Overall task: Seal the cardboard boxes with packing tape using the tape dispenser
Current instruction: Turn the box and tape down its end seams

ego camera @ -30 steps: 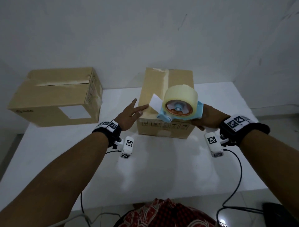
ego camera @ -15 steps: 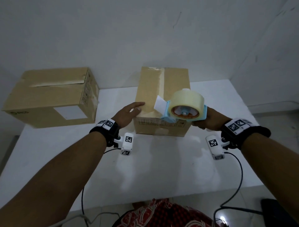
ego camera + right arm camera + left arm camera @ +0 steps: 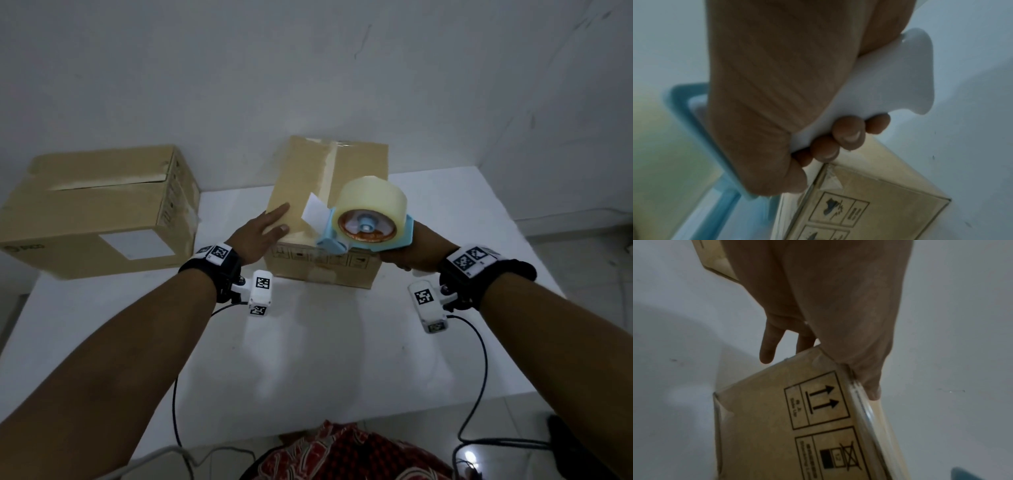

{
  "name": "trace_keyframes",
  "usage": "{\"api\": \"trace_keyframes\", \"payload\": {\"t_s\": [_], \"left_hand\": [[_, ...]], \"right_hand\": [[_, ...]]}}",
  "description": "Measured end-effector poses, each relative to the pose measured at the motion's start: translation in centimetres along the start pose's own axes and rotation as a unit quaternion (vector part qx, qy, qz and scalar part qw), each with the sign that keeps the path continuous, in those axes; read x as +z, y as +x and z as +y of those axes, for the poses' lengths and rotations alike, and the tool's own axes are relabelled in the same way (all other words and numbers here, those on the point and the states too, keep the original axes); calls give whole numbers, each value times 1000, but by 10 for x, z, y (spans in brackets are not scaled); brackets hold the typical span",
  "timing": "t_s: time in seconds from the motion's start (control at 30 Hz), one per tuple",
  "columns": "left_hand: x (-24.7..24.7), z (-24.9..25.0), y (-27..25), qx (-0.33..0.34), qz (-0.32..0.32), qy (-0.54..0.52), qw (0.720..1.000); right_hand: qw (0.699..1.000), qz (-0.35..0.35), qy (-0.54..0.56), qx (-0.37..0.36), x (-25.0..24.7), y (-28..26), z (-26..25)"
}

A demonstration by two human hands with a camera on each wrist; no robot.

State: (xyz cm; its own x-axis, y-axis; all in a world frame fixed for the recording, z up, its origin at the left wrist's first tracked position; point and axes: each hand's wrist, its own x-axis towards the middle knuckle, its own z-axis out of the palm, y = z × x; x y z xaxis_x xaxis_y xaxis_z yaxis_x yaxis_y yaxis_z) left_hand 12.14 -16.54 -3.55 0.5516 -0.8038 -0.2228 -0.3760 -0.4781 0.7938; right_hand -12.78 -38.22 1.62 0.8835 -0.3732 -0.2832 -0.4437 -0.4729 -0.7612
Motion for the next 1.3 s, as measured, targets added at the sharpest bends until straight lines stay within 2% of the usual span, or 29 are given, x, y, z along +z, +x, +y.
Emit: {"api": "trace_keyframes", "payload": {"t_s": [0.17,0.33,0.93,1.07,1.3], "left_hand": [[-4,2,-2,10,2,33,999],[-3,0,-3,11,2,7,1000],[-5,1,-6,17,-3,20,1000],[-4,3,-7,16,2,23,1000],[-3,7,-9,3,5,21,1000]], "right_hand": [[1000,9,-15,-4,-3,-4,4],[998,40,5,46,-16,-19,25],[994,93,-13,56,-44,-45,54],[994,93,-1,63,-58,-53,66],[993,80,-3,90,-55,-56,83]]}}
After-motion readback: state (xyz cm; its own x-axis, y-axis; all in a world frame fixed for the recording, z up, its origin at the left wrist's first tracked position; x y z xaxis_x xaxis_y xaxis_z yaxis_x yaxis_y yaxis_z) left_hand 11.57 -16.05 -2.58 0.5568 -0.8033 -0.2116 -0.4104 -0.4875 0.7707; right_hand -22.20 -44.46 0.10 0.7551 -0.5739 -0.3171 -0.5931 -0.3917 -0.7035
